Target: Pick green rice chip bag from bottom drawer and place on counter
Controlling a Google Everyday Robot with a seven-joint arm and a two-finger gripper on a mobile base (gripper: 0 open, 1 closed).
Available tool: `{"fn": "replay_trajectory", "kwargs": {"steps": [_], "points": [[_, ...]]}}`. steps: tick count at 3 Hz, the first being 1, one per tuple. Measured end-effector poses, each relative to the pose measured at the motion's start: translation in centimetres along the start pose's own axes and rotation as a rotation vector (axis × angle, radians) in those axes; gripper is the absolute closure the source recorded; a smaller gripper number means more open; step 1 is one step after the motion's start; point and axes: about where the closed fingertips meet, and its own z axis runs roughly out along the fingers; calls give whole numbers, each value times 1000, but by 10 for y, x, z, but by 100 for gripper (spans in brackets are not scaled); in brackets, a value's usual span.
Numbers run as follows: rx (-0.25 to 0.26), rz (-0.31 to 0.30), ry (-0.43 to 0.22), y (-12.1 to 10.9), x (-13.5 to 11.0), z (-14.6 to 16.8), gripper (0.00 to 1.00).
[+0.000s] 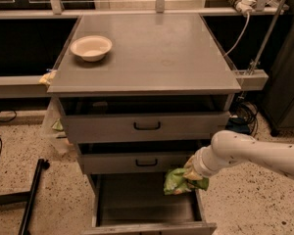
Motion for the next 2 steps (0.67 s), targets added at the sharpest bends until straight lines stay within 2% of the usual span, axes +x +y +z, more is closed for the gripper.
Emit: {"fn": "replay_trajectory", "kwargs": {"steps": [1,2], "points": [[0,0,0,0,0,0,100],[2,-14,-22,1,-12,-14,100]]}}
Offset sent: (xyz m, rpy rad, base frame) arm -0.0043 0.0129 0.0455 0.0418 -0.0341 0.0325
